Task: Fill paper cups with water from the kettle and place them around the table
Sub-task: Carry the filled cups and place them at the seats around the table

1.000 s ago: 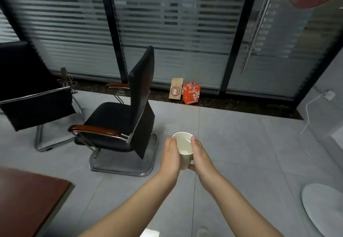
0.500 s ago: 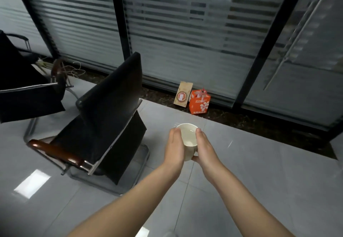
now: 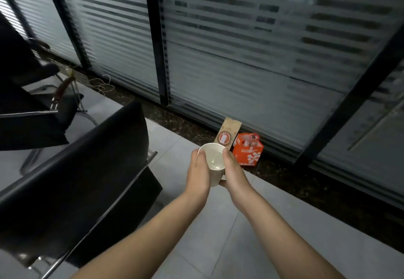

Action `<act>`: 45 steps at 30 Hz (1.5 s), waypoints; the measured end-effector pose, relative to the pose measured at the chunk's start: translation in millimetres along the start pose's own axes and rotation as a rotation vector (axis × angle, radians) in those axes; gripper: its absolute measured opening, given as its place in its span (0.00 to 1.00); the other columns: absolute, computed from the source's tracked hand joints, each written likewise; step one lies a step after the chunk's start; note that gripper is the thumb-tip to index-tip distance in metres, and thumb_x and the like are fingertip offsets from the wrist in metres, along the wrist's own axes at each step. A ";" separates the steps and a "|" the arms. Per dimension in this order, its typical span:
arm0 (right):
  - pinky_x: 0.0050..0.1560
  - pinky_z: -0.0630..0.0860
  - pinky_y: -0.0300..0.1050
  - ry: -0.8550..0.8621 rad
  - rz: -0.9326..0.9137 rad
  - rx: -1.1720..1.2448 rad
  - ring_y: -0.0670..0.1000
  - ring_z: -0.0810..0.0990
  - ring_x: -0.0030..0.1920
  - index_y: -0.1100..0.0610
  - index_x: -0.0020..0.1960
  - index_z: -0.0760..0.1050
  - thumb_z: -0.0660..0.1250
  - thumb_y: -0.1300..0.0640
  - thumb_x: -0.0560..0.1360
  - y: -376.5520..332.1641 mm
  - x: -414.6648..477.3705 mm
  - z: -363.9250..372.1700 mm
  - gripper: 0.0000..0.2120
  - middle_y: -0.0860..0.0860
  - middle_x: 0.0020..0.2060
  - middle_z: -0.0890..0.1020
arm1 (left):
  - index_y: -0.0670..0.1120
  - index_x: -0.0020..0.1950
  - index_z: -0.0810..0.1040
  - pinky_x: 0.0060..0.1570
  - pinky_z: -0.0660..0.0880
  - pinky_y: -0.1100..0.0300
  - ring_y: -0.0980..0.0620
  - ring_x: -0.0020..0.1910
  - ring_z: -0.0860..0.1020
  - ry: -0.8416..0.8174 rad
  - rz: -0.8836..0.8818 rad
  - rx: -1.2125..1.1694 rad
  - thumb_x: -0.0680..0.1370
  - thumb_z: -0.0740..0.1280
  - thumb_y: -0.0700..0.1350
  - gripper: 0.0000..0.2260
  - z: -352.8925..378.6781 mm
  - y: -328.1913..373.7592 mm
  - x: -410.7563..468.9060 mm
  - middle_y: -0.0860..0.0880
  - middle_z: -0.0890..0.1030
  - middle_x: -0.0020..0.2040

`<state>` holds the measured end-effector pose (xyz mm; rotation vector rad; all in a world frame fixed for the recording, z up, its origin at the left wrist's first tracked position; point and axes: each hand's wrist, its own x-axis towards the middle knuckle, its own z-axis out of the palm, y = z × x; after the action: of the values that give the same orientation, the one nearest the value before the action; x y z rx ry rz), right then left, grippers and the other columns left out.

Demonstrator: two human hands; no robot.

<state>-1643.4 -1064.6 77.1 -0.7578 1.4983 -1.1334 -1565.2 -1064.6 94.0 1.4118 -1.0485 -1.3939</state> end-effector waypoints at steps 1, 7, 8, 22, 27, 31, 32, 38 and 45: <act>0.63 0.73 0.57 -0.013 -0.003 0.012 0.47 0.77 0.51 0.46 0.53 0.73 0.51 0.47 0.83 -10.5 20.9 -1.2 0.13 0.48 0.49 0.79 | 0.49 0.57 0.69 0.39 0.70 0.63 0.56 0.45 0.72 0.031 0.008 0.005 0.83 0.49 0.49 0.11 7.9 7.4 19.7 0.50 0.73 0.47; 0.64 0.73 0.59 -0.120 0.007 -0.054 0.52 0.76 0.58 0.53 0.67 0.71 0.51 0.45 0.82 -47.7 136.6 -3.4 0.20 0.54 0.57 0.78 | 0.49 0.52 0.70 0.40 0.70 0.61 0.54 0.46 0.72 0.182 0.001 -0.057 0.83 0.50 0.49 0.11 46.0 33.4 123.9 0.53 0.73 0.45; 0.64 0.73 0.59 -0.143 0.004 -0.072 0.53 0.75 0.59 0.53 0.67 0.71 0.51 0.44 0.82 -54.3 159.9 -3.8 0.20 0.54 0.58 0.77 | 0.49 0.52 0.71 0.40 0.70 0.61 0.55 0.45 0.72 0.212 -0.002 -0.083 0.82 0.50 0.49 0.11 53.2 37.9 142.7 0.53 0.73 0.45; 0.64 0.73 0.59 -0.455 0.000 -0.119 0.55 0.78 0.59 0.53 0.63 0.74 0.54 0.46 0.81 -162.7 424.5 56.0 0.18 0.54 0.57 0.80 | 0.49 0.48 0.72 0.36 0.67 0.60 0.56 0.41 0.72 0.623 -0.042 -0.185 0.81 0.52 0.49 0.11 90.8 117.3 399.2 0.53 0.74 0.43; 0.65 0.72 0.57 -0.558 -0.003 -0.183 0.54 0.77 0.60 0.53 0.65 0.73 0.53 0.46 0.82 -189.1 503.1 109.5 0.19 0.54 0.58 0.79 | 0.48 0.50 0.72 0.38 0.69 0.58 0.53 0.43 0.72 0.679 -0.053 -0.242 0.81 0.52 0.51 0.12 62.0 130.5 489.0 0.51 0.75 0.45; 0.63 0.74 0.55 -0.616 -0.011 -0.207 0.54 0.77 0.58 0.52 0.65 0.72 0.52 0.46 0.82 -212.5 559.3 163.9 0.18 0.54 0.57 0.79 | 0.45 0.56 0.73 0.37 0.69 0.58 0.49 0.48 0.74 0.707 -0.026 -0.225 0.81 0.51 0.52 0.16 24.7 143.2 562.9 0.45 0.77 0.53; 0.62 0.74 0.54 -0.626 -0.001 -0.203 0.53 0.77 0.57 0.53 0.64 0.73 0.52 0.46 0.82 -217.0 571.5 176.8 0.18 0.54 0.56 0.79 | 0.45 0.56 0.73 0.37 0.69 0.58 0.48 0.49 0.74 0.713 -0.034 -0.221 0.81 0.51 0.52 0.16 15.2 147.6 577.4 0.44 0.77 0.54; 0.63 0.74 0.57 -0.689 0.024 -0.206 0.52 0.77 0.57 0.52 0.66 0.72 0.52 0.45 0.82 -257.7 643.7 271.3 0.19 0.54 0.58 0.78 | 0.45 0.57 0.72 0.36 0.69 0.59 0.50 0.49 0.73 0.754 -0.017 -0.215 0.82 0.51 0.50 0.14 -52.8 186.9 671.4 0.46 0.75 0.53; 0.59 0.77 0.55 -0.774 -0.010 -0.242 0.49 0.78 0.51 0.50 0.62 0.72 0.51 0.45 0.82 -299.9 727.2 374.9 0.16 0.50 0.51 0.79 | 0.47 0.54 0.76 0.55 0.75 0.46 0.45 0.55 0.76 0.765 0.007 -0.259 0.66 0.50 0.59 0.26 -125.3 230.3 776.3 0.45 0.78 0.56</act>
<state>-1485.7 -1921.4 96.6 -1.2010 0.9676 -0.5500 -1423.1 -1871.5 106.5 1.5432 -0.3601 -0.8141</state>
